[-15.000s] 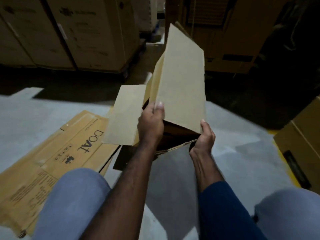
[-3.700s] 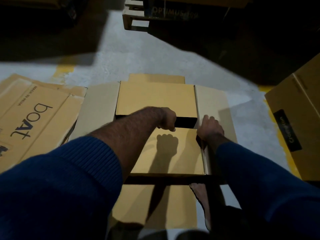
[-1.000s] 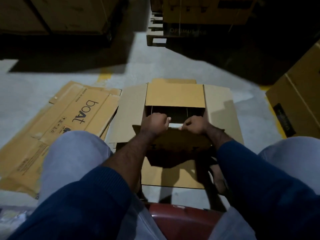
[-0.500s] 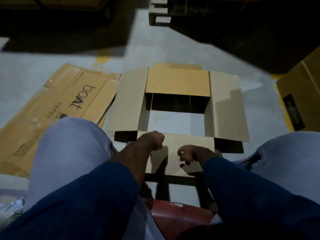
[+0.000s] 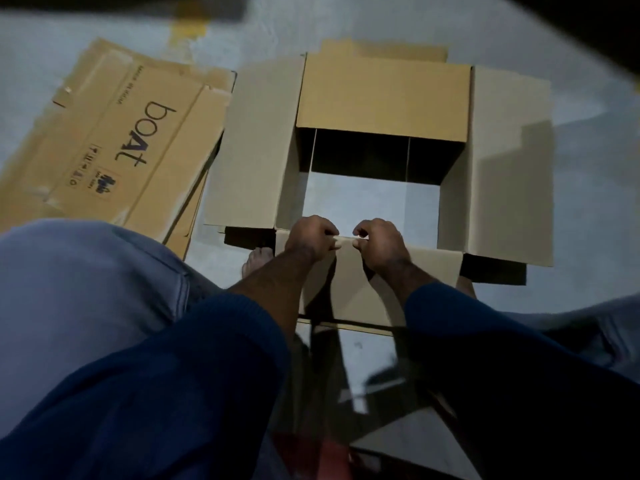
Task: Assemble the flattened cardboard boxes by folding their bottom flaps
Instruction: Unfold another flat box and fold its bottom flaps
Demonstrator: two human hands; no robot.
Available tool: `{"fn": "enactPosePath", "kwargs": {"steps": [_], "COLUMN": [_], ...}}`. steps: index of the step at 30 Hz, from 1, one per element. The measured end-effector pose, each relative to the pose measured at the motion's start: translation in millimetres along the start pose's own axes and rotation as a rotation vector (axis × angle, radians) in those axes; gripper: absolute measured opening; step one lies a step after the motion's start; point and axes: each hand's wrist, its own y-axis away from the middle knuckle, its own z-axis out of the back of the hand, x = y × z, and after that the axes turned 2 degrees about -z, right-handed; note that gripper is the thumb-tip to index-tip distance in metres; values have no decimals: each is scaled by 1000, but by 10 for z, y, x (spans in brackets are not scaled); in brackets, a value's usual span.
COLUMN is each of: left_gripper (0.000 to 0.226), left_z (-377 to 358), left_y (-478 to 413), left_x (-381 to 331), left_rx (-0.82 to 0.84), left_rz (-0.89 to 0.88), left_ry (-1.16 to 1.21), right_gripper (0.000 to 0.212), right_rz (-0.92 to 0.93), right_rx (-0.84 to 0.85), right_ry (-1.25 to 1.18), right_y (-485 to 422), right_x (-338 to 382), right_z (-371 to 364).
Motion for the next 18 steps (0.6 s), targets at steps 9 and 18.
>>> {"fn": "enactPosePath", "kwargs": {"steps": [9,18], "left_gripper": [10,11], "left_z": [-65,-49], "left_y": [6,2], "left_x": [-2,-67], "left_rx": [-20,-24], "left_rz": [36,-9], "left_ry": [133,9], "right_gripper": [8,7], "right_rz": [-9,12], "right_rx": [53,54], "right_ry": [-58,-19], "right_y": [-59,-102], "right_x": [-12,23], "right_z": [-38,-14]}}
